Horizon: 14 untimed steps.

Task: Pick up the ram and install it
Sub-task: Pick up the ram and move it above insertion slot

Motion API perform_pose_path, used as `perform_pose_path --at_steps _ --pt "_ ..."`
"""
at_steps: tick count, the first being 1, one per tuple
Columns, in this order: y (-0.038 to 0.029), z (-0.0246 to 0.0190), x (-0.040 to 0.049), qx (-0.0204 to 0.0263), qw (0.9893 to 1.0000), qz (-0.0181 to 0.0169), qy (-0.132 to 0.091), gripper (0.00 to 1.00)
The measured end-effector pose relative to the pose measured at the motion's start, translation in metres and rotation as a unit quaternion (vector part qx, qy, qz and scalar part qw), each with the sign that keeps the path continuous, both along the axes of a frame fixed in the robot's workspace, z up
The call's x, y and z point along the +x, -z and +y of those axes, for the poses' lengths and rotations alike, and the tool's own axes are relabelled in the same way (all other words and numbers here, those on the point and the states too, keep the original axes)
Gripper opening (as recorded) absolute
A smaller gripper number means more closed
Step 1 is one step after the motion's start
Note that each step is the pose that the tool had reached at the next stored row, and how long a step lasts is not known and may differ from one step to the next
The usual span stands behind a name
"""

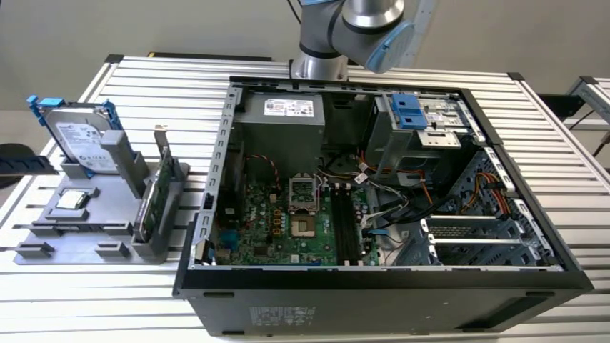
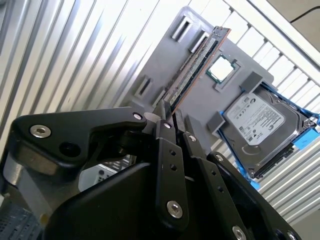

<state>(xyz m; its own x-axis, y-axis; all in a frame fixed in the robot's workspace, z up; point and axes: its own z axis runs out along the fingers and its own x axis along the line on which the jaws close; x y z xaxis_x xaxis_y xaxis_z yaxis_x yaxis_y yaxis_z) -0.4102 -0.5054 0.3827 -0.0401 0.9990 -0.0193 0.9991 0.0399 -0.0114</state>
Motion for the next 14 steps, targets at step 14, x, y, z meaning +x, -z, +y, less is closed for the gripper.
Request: perform_pose_path --at_steps 14 --pt "-0.0011 0.0 0.0037 0.0 1.0 0.0 0.0 0.0"
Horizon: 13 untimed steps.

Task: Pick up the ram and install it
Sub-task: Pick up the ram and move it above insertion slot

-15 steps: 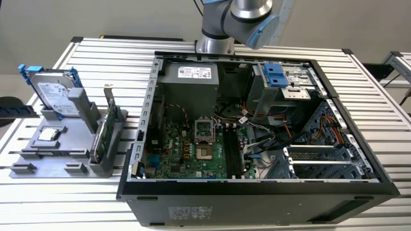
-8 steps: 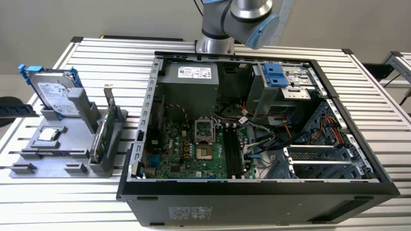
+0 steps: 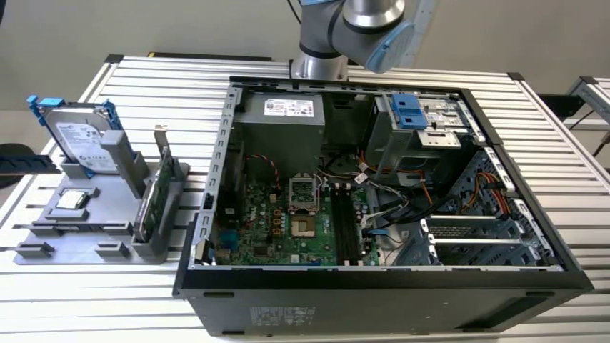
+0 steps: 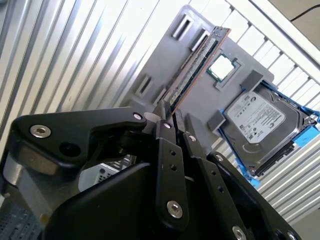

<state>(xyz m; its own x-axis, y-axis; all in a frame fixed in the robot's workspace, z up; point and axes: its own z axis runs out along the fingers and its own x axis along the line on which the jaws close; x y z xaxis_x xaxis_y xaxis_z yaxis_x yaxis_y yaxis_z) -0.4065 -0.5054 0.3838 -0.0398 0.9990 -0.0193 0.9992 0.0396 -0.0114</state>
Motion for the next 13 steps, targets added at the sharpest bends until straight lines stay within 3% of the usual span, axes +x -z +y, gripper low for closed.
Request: perform_pose_path --at_steps 13 --pt "-0.0001 -0.0001 0.0038 0.0 1.0 0.0 0.0 0.0"
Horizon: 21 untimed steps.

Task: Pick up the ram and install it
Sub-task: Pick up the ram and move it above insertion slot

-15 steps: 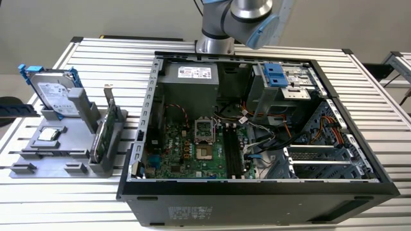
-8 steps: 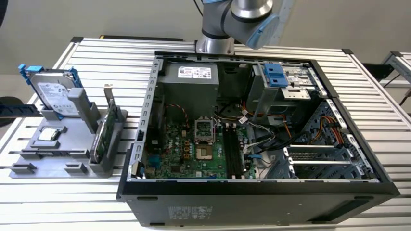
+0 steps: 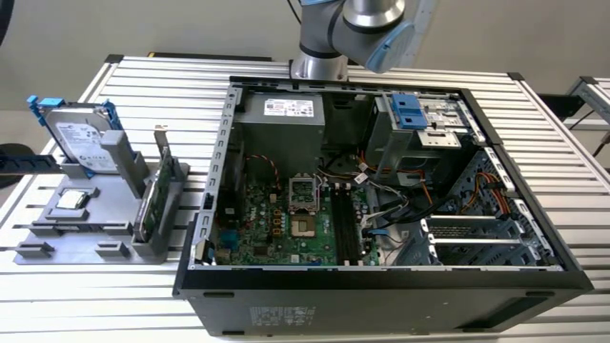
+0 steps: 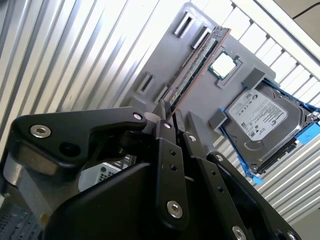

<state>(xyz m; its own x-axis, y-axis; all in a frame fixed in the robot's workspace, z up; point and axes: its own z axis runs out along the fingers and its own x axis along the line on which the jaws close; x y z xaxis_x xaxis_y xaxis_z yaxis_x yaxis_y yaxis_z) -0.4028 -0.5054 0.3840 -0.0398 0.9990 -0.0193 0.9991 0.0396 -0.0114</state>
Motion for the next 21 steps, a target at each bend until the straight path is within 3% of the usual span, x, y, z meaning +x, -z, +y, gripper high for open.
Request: perform_pose_path --at_steps 21 --pt "0.0001 0.0 0.0132 0.0 1.0 -0.0001 0.0 0.0"
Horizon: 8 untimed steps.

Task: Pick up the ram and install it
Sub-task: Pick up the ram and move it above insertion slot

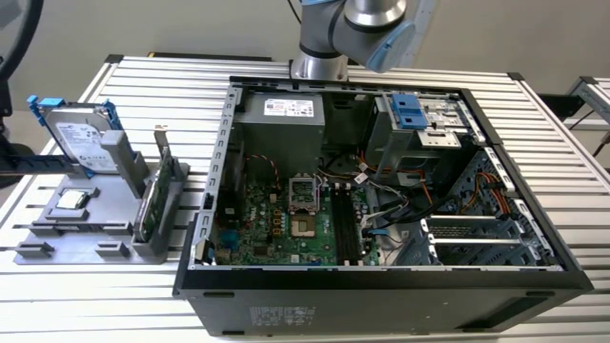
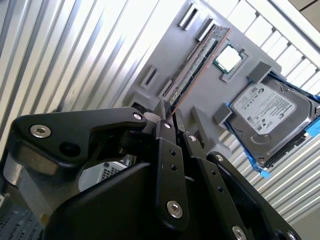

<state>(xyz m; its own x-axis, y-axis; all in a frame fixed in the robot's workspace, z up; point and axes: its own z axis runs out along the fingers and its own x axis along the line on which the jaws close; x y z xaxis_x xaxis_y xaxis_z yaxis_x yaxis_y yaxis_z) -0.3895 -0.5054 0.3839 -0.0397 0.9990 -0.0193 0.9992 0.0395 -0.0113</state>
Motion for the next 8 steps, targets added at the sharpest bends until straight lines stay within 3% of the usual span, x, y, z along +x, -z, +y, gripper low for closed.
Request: perform_pose_path --at_steps 8 --pt "0.0 0.0 0.0049 0.0 1.0 0.0 0.0 0.0"
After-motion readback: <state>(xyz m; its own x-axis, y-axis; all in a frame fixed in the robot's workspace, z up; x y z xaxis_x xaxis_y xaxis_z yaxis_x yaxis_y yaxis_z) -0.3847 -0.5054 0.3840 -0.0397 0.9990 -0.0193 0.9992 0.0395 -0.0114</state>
